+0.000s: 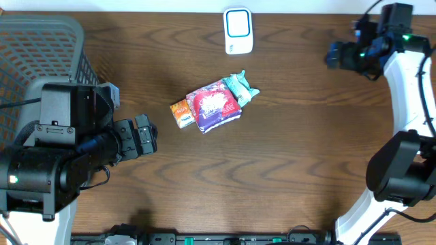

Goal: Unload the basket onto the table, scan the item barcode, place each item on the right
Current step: 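Carry the red bar to the far right and release it, then reach the right gripper to the mint-green packet and grasp it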

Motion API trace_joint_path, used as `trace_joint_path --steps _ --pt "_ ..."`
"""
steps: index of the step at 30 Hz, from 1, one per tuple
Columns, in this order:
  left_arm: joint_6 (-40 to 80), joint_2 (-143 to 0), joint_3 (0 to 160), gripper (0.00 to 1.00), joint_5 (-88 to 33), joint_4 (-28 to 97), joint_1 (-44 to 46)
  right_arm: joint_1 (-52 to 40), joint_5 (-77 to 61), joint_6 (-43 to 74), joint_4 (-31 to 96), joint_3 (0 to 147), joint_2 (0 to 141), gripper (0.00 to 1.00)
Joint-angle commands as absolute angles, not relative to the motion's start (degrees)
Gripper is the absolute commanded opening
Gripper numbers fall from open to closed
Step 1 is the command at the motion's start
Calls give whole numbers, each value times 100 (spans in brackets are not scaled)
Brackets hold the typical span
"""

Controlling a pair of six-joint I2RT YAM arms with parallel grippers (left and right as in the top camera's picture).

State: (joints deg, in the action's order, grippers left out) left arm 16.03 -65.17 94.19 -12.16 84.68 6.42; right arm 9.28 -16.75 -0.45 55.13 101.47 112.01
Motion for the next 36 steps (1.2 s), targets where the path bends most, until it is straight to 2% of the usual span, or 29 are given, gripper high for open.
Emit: trace_joint_path --steps 1,7,20,36 --pt "1503 -6525 9417 98 -1282 8482 617 816 -2661 16 5937 10134 11091 99" --pt "1503 -6525 9417 98 -1282 8482 617 576 -2576 16 6543 9963 11137 99" --pt "1503 -6525 9417 98 -1282 8482 617 392 -2456 86 6410 9437 11139 99" --pt "1503 -6525 9417 98 -1282 8482 617 -322 -2971 1402 4259 8051 11157 99"
